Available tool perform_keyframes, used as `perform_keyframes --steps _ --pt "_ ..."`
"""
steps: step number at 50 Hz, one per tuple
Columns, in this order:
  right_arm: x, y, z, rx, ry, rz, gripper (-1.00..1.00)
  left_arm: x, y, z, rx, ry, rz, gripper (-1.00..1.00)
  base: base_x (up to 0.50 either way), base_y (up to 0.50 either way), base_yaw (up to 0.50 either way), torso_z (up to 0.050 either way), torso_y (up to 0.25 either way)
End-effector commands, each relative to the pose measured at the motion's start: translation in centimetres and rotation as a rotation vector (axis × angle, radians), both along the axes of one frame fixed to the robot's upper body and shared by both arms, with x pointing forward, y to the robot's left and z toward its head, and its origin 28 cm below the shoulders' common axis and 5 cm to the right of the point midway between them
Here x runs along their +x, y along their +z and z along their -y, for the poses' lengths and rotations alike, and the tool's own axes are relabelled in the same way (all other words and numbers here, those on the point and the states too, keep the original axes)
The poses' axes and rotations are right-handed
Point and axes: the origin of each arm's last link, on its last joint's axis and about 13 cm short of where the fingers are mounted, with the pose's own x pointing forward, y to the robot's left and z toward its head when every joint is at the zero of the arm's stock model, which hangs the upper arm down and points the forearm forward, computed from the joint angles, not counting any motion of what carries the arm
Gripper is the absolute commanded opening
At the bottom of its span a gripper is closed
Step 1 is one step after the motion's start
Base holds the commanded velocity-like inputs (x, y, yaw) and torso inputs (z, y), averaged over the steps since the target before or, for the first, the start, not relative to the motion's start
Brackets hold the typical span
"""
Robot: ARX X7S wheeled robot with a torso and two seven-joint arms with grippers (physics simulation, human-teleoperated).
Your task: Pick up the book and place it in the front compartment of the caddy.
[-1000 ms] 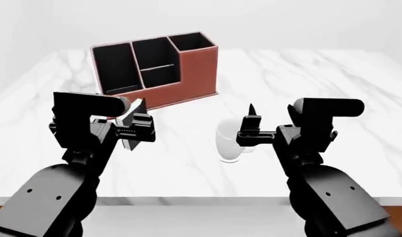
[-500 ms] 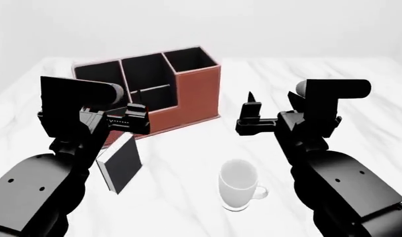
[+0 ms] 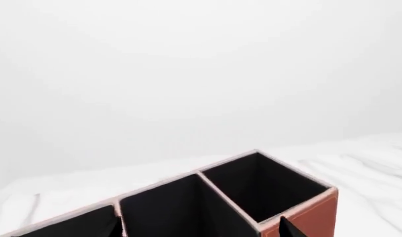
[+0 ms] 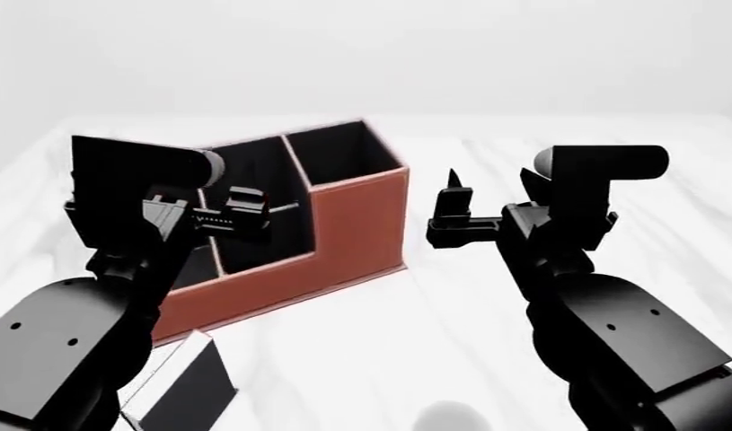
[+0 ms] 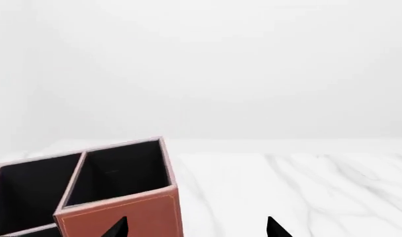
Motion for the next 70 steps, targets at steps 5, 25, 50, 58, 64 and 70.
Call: perform_keyframes --steps 5,25,50,58,64,70 --pt "0.0 0.1 0.1 -0.002 0.001 0.003 1.00 -0.1 0.2 0.0 0.006 0.004 0.002 1.00 0.50 0.00 0.00 0.000 0.002" --pt "0.0 0.0 -0.1 -0.020 0.001 -0.007 1.00 -0.1 0.2 0.0 0.007 0.001 -0.005 1.00 0.48 0.00 0.00 0.000 0.002" --pt "0.0 -0.5 -0.2 -0.048 0.014 -0.023 1.00 -2.6 2.8 -0.1 0.028 -0.009 -0.112 1.00 0.00 0.00 0.00 0.000 0.000" --pt "0.1 -0.8 -0.3 -0.067 0.018 -0.031 1.00 -3.9 3.9 -0.1 0.047 -0.057 -0.255 1.00 0.00 0.00 0.00 0.000 0.000" --pt "0.2 -0.8 -0.2 -0.070 0.021 -0.035 1.00 -5.3 4.2 -0.3 0.078 -0.052 -0.343 1.00 0.00 0.00 0.00 0.000 0.000" --pt "0.3 -1.1 -0.2 -0.078 0.024 -0.042 1.00 -6.5 4.6 -0.3 0.093 -0.060 -0.421 1.00 0.00 0.00 0.00 0.000 0.000"
